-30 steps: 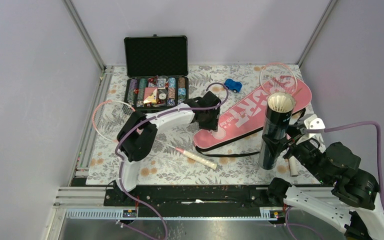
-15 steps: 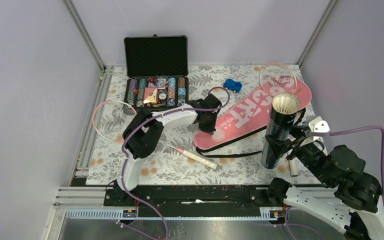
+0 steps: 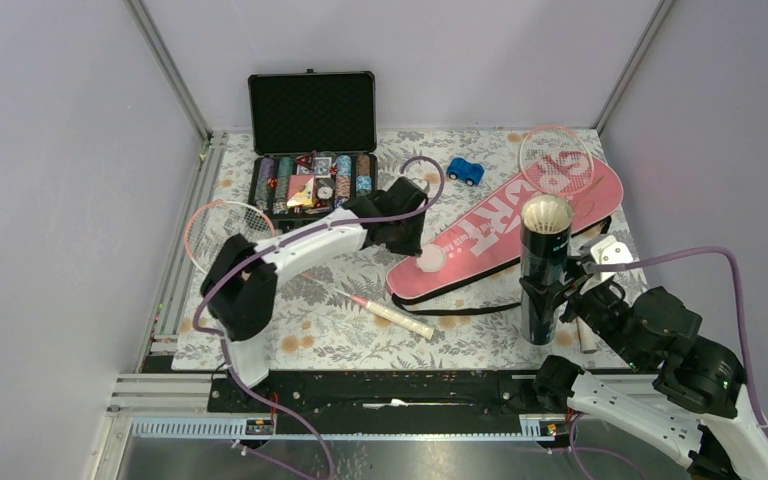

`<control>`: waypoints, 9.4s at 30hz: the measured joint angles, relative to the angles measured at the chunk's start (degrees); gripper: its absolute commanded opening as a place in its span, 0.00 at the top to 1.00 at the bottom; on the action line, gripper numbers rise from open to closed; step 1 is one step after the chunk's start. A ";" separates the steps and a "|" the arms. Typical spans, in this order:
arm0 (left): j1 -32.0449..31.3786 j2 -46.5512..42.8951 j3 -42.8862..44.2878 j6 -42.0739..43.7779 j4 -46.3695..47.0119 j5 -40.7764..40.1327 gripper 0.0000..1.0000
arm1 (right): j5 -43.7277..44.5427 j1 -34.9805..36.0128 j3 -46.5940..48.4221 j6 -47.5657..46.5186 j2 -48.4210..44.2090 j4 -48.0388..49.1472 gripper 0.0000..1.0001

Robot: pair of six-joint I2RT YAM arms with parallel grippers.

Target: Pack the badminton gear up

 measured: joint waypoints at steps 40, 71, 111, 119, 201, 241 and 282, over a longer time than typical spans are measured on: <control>-0.76 -65.40 -24.52 -16.35 3.19 15.72 1.00 | -31.61 0.00 -22.25 -18.69 11.37 17.07 0.54; -3.78 -56.65 -24.52 -16.98 4.50 17.16 1.00 | -33.73 0.00 -23.61 -21.79 9.73 21.16 0.56; -7.13 -48.13 -16.63 -9.42 -11.91 4.74 1.00 | -33.97 -0.11 -23.56 -20.35 14.60 19.91 0.57; -8.15 -46.18 -15.41 -8.39 -14.56 1.03 0.82 | -34.42 -0.11 -22.95 -19.15 17.07 19.91 0.57; -9.60 -54.14 -16.15 -12.79 -8.83 3.23 0.76 | -41.31 -0.11 -23.32 -17.88 13.84 24.74 0.58; -10.56 -70.18 -17.42 -11.78 -4.63 -8.63 0.01 | -29.20 -0.07 -15.37 -2.19 20.68 24.76 0.52; -10.60 -58.51 -40.26 27.98 -2.16 -47.78 0.01 | -38.03 -33.46 72.72 30.88 115.71 17.07 0.44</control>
